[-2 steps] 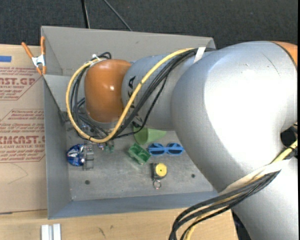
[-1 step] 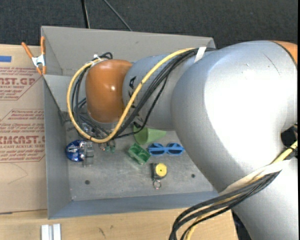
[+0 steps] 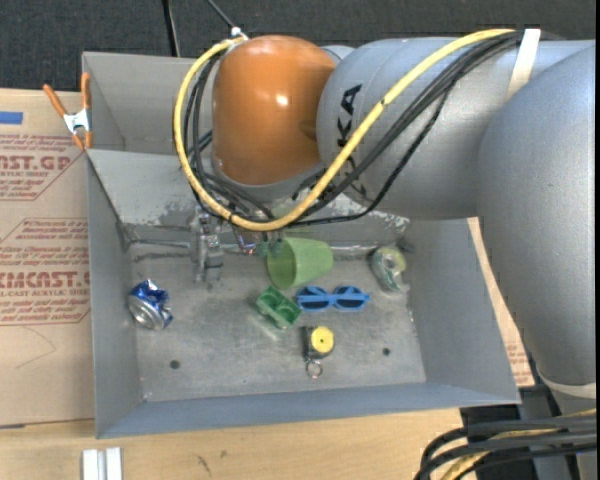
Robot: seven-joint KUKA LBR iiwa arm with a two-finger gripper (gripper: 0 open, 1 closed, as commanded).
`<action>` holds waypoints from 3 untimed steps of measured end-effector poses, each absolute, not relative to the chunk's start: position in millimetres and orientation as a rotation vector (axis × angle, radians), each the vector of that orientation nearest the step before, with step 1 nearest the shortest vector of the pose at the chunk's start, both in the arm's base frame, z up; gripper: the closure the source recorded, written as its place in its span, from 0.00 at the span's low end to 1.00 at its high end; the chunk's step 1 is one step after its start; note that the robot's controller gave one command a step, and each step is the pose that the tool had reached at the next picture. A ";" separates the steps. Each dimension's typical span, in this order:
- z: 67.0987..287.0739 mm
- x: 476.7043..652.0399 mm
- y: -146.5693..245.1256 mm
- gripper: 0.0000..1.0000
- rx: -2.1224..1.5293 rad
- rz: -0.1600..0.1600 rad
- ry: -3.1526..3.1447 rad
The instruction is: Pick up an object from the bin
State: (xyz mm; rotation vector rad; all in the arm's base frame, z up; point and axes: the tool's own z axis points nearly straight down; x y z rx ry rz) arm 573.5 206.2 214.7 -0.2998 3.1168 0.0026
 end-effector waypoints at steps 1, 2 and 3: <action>209.5 572.0 206.8 0.00 -0.301 0.002 3.124; 93.6 591.9 235.1 0.00 -0.589 0.000 3.089; 68.0 593.6 242.8 0.00 -0.626 0.002 3.079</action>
Offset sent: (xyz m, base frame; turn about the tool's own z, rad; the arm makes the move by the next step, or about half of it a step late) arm 0.0000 0.0000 0.0000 0.0000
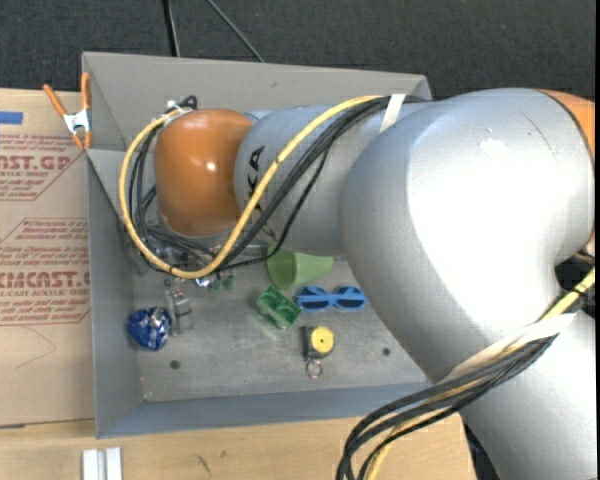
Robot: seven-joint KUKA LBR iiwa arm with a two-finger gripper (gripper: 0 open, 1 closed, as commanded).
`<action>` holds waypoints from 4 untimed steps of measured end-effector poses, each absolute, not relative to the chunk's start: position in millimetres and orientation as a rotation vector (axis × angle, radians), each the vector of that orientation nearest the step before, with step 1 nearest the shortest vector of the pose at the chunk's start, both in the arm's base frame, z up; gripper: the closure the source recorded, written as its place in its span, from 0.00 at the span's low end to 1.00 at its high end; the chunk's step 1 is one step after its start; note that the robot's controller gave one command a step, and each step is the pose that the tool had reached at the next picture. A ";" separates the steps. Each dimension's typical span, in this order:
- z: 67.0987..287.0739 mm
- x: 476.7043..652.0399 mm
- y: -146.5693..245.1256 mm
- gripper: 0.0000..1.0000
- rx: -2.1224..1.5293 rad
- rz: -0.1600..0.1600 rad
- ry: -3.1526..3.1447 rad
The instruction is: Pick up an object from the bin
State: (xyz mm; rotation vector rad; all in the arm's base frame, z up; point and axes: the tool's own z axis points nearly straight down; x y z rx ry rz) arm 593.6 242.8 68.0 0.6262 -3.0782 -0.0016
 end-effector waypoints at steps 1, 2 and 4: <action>69.9 549.4 246.6 0.00 1.051 0.002 -2.961; 69.7 549.1 248.0 1.00 1.051 -0.003 -2.962; 255.1 553.4 232.7 0.00 1.245 -0.003 -2.889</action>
Offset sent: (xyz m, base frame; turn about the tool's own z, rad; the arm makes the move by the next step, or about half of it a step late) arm -0.0446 0.0046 0.0020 -0.2822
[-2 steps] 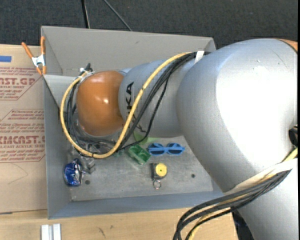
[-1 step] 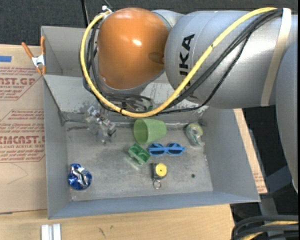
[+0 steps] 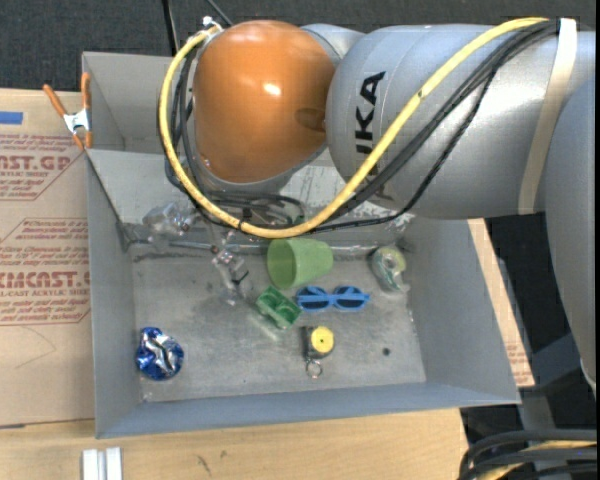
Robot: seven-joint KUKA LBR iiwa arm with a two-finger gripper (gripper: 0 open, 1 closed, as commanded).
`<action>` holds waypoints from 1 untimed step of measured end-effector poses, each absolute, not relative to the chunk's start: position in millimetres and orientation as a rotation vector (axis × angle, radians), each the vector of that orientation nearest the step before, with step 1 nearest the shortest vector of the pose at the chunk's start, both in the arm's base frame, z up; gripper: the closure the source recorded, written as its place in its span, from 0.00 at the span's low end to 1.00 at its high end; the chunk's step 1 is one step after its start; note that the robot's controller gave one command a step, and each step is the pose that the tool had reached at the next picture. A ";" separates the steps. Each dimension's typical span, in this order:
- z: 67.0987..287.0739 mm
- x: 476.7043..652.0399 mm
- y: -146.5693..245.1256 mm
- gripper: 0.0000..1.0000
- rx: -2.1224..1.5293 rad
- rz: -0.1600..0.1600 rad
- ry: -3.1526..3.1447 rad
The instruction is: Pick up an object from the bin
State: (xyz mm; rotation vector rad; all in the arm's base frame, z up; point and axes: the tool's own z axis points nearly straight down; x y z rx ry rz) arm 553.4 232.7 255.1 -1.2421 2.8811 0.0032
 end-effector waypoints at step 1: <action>85.1 519.8 218.4 0.00 -1.106 0.003 2.948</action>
Offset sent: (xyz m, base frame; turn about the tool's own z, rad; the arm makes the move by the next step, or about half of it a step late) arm -0.0309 -0.0143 -0.1646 0.0958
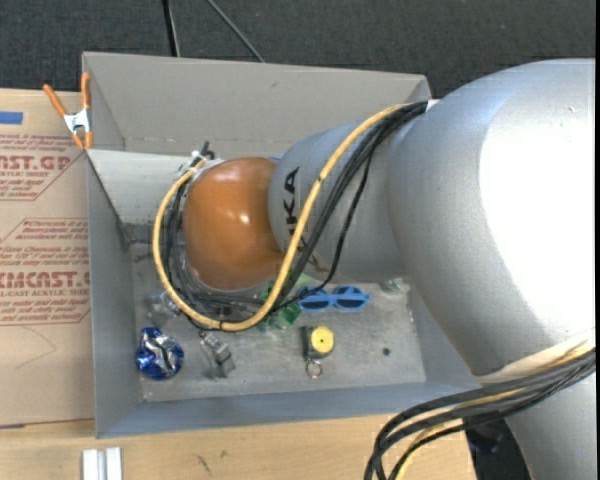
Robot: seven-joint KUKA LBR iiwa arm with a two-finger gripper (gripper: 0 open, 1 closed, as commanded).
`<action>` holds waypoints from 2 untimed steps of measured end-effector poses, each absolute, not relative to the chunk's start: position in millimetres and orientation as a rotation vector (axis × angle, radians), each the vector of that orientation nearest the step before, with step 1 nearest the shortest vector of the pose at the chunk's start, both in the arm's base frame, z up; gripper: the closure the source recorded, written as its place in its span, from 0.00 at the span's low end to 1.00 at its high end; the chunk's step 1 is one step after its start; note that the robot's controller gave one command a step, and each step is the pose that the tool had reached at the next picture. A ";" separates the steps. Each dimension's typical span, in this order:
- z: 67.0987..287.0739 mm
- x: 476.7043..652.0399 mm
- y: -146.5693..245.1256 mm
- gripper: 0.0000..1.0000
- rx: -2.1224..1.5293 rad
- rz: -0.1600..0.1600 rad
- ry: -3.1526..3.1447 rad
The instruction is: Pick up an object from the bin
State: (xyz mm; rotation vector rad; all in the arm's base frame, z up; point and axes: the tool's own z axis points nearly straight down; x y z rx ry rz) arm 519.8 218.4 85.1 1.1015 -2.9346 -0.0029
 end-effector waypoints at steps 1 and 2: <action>68.9 494.3 247.3 0.00 1.232 0.001 -2.886; 69.8 495.5 246.3 1.00 1.230 0.002 -2.890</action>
Offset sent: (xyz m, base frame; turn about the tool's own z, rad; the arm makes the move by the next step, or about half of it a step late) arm -0.0246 0.0288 -0.0151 -0.0880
